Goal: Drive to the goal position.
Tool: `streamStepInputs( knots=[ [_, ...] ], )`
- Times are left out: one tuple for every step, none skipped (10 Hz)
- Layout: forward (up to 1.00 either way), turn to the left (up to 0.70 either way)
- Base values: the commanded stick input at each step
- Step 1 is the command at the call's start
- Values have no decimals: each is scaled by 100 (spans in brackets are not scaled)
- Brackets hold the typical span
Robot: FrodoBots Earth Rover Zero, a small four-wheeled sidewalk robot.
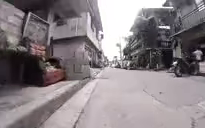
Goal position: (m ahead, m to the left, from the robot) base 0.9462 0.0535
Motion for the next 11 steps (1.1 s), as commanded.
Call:
streamStepInputs(
  knots=[
    [100,0],
    [100,0],
    [100,0],
    [100,0],
    [100,0],
    [100,0],
    [100,0],
    [100,0],
    [100,0],
    [100,0],
    [100,0]
  ],
)
